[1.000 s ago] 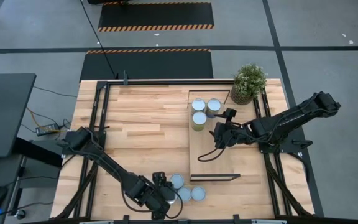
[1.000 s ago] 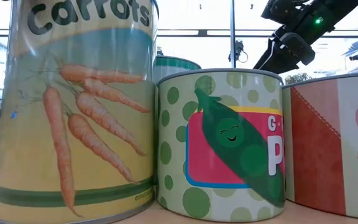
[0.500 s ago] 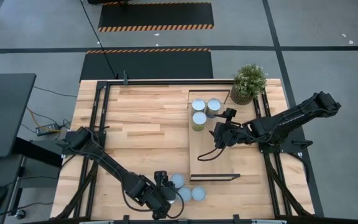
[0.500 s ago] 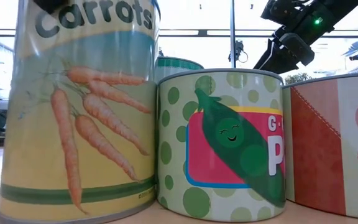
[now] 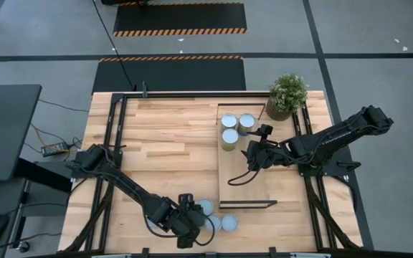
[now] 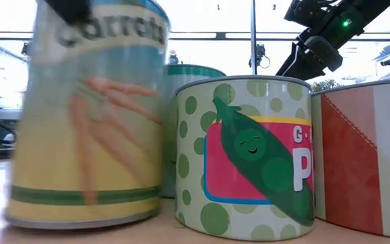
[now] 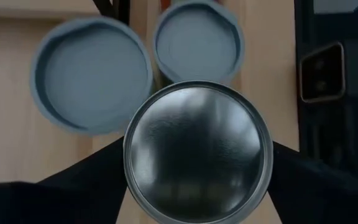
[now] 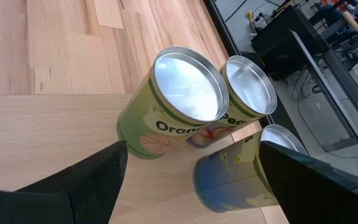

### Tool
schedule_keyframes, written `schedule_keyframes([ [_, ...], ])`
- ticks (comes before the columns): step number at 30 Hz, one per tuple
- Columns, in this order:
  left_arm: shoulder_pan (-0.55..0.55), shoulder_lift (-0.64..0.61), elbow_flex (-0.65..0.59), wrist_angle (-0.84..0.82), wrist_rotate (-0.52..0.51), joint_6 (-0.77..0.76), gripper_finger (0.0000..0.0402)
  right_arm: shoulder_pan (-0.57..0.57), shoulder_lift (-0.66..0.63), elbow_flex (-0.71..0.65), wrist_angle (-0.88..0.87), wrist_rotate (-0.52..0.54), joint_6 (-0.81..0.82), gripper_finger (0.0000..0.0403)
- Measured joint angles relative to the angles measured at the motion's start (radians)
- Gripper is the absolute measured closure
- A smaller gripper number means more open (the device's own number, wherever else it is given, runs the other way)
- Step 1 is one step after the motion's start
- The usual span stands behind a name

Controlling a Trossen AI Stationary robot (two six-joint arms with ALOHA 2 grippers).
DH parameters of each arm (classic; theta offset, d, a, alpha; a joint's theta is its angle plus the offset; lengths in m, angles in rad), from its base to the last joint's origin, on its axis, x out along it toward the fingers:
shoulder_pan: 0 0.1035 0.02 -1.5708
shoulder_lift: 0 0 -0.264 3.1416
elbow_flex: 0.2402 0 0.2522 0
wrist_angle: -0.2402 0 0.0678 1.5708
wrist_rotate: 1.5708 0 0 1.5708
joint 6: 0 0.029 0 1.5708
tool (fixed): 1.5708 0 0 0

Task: Pick and place cans onto a shelf
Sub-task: Put the canned carrots on the shelf

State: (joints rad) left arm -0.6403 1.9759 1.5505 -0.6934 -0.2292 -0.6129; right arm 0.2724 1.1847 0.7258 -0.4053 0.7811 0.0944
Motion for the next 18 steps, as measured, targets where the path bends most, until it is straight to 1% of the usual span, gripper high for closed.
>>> schedule_keyframes([
  [3, -0.001, -0.025, -0.001, -0.041, 0.024, -0.009, 0.0073, 0.0, 0.0, 0.0, 0.0, 0.0, 0.0, 0.003],
  [7, 0.002, -0.084, -0.001, -0.09, 0.049, -0.046, 0.0076, 0.0, 0.0, 0.0, 0.0, -0.02, 0.0, 0.003],
  [10, 0.011, -0.125, -0.001, -0.14, 0.051, -0.082, 0.0077, 0.0, 0.0, 0.0, 0.002, -0.031, -0.008, 0.003],
  [15, 0.038, -0.198, -0.001, -0.215, 0.011, -0.082, 0.0076, -0.001, 0.0, 0.0, 0.024, -0.032, -0.048, 0.003],
  [18, 0.065, -0.232, -0.001, -0.266, -0.048, -0.06, 0.0076, -0.005, 0.0, 0.005, 0.03, -0.034, -0.073, 0.003],
])
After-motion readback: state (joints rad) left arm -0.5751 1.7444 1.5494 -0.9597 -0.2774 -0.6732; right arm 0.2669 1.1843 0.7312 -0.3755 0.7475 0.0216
